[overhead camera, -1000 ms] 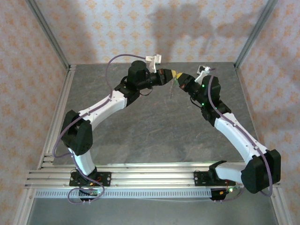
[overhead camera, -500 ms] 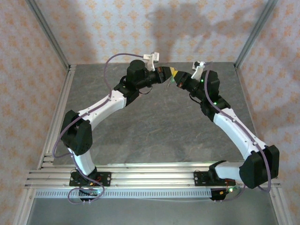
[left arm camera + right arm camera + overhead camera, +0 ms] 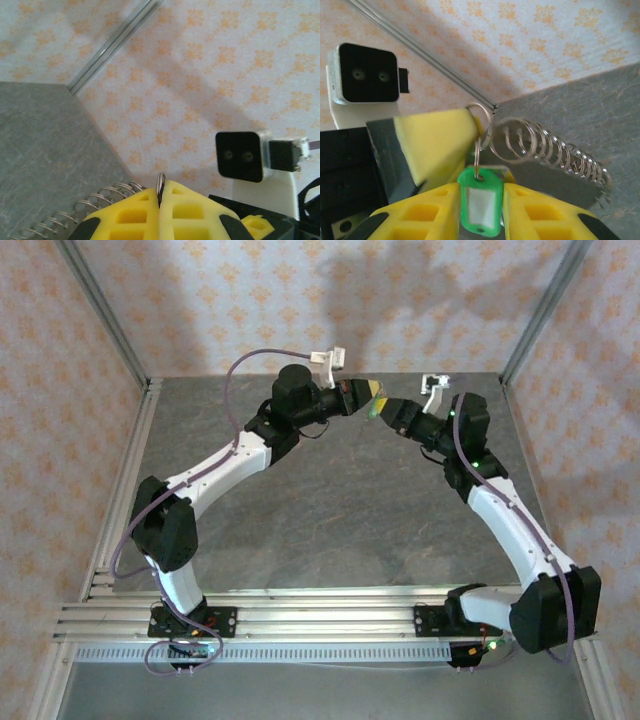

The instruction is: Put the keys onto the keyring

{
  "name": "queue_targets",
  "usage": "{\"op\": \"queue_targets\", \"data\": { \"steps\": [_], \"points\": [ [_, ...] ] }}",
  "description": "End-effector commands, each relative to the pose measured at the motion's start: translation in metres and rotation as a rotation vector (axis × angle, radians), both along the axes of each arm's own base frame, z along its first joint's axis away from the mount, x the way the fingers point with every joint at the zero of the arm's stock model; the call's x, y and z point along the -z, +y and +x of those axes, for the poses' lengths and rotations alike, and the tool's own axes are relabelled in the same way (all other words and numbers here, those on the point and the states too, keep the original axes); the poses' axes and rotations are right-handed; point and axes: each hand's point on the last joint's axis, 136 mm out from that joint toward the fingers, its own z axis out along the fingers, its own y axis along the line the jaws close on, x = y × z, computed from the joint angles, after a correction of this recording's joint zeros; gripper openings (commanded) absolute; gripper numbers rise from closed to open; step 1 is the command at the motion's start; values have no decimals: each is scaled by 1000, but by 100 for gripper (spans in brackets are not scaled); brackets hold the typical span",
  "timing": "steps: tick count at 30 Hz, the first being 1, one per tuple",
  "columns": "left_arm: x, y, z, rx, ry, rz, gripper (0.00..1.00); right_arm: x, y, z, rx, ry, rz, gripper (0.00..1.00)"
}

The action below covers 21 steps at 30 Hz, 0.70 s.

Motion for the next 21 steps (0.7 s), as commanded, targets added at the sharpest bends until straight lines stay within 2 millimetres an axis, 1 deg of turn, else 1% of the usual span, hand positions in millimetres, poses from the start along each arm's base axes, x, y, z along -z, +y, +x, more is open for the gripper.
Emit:
{"op": "queue_targets", "data": {
  "steps": [1, 5, 10, 15, 17, 21],
  "points": [
    [-37, -3, -6, 28, -102, -54, 0, -31, -12, -15, -11, -78, 58, 29],
    [-41, -3, -7, 43, -111, -57, 0, -37, -33, -7, 79, -78, 104, 29],
    [-44, -4, -10, 59, -120, -59, 0, -42, -41, 6, 143, -70, 181, 30],
    [-47, -5, -11, 68, -125, -61, 0, -47, -41, 20, 147, -62, 274, 31],
    [-46, -6, -11, 71, -124, -60, 0, -44, -38, 26, 135, -50, 308, 31],
    [-46, -5, -10, 69, -125, -60, 0, -47, -25, 23, 93, -56, 330, 32]
  ]
}}
